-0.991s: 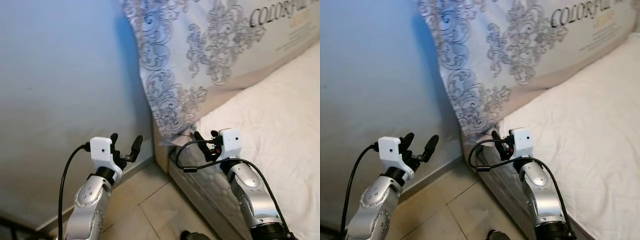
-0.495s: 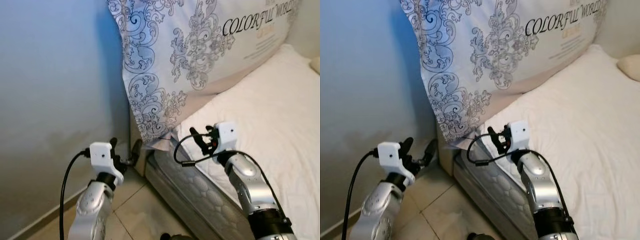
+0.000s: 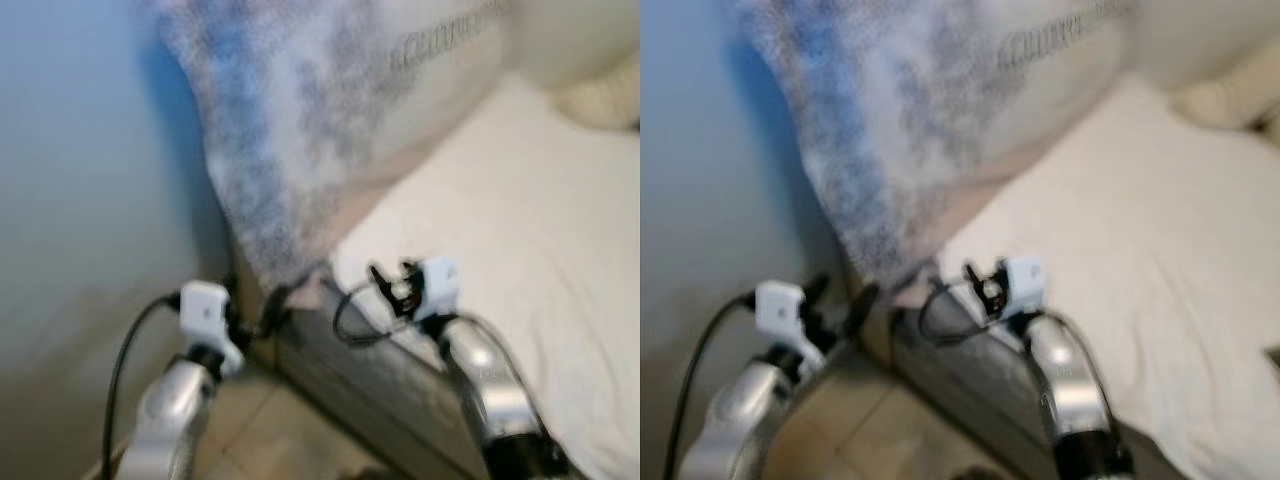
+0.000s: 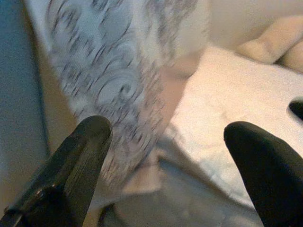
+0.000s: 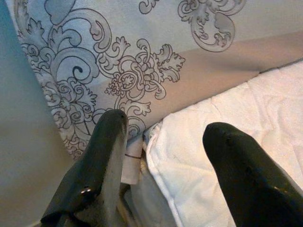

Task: Clean up the room

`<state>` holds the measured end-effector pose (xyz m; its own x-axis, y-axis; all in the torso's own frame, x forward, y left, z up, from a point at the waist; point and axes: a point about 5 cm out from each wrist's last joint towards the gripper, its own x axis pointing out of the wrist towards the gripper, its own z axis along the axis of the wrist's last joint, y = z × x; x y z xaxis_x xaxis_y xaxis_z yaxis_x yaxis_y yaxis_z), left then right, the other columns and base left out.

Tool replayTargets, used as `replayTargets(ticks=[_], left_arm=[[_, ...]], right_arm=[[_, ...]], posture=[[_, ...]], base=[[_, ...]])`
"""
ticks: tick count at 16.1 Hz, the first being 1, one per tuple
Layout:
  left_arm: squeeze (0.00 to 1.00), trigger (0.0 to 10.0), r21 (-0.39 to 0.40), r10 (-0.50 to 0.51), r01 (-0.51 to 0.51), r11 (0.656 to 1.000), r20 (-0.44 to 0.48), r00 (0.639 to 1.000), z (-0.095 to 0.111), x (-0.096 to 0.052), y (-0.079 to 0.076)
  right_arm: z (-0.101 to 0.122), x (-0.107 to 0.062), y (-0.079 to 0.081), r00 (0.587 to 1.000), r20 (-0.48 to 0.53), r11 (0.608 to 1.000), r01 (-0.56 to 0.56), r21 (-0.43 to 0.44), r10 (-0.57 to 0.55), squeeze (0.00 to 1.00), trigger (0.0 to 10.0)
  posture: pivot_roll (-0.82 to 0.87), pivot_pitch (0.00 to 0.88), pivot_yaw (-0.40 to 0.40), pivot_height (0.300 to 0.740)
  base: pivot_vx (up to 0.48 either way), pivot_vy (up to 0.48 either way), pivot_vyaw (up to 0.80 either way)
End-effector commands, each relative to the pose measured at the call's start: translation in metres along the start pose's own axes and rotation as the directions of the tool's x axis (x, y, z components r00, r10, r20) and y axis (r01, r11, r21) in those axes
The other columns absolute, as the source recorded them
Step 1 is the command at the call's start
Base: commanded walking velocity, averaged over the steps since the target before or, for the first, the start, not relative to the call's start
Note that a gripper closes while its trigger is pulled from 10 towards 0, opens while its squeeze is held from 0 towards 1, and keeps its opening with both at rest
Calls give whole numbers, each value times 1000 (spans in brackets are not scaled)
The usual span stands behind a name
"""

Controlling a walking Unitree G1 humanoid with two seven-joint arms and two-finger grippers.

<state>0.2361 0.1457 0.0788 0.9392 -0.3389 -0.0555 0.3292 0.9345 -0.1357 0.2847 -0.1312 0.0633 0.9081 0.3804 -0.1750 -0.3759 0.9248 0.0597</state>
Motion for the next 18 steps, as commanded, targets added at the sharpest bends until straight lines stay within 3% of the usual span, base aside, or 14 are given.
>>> replayTargets(ticks=[1, 6, 9, 12, 13, 14, 15, 16, 17, 18], left_arm=[[0, 10000, -12, -56, 56, 998, 15, 998, 3, 5, -9], [0, 10000, -1, -124, 124, 992, 10, 992, 4, 12, -13], [0, 10000, 36, -47, 47, 998, 7, 999, 3, 14, -1], [0, 10000, 57, -26, 26, 998, -4, 1000, 3, 15, 1], [1000, 10000, 42, 39, -40, 998, 33, 999, 6, 15, 9], [1000, 10000, 38, 75, -77, 996, 50, 996, 8, 15, 13], [1000, 10000, 9, 271, -274, 962, 131, 954, 18, 4, 37], [1000, 10000, 11, 290, -295, 955, 140, 947, 20, 0, 39], [1000, 10000, 74, 241, -251, 965, 116, 964, 20, -2, 35], [1000, 10000, 81, 233, -242, 967, 103, 967, 19, -2, 34]], right_arm=[[9, -2, -11, 998, 33, 999, 46, -29, -45, 0, 10000], [13, -7, -16, 990, 78, 993, 117, 12, -118, 0, 10000], [16, -9, -18, 986, 96, 990, 134, 34, -137, 0, 10000], [15, -8, -22, 981, 88, 984, 176, 5, -176, 0, 10000], [20, -6, -27, 970, 108, 976, 216, 15, -216, 0, 10000], [23, -6, -29, 964, 123, 972, 233, 28, -234, 0, 10000], [37, -15, -46, 910, 217, 935, 351, 48, -353, 1000, 10000], [39, -17, -49, 901, 232, 929, 368, 37, -366, 1000, 10000], [33, -20, -57, 904, 197, 920, 391, -20, -380, 1000, 10000], [31, -22, -59, 902, 191, 912, 405, -61, -387, 1000, 10000]], posture=[[-35, 0, 5, 740], [-93, 0, 55, 740], [-101, 0, 64, 740], [-100, 0, 67, 740], [-101, 0, 71, 740], [-101, 0, 71, 740], [-108, 0, 77, 740], [-110, 0, 78, 740], [-106, 0, 76, 740], [-103, 0, 75, 740]], base=[[0, -480, -731], [0, -480, -721], [0, -109, -692], [0, 0, -450], [0, 0, 0], [0, 0, 0], [0, 0, 0], [0, 0, 0], [0, 0, 0], [0, 0, 0]])
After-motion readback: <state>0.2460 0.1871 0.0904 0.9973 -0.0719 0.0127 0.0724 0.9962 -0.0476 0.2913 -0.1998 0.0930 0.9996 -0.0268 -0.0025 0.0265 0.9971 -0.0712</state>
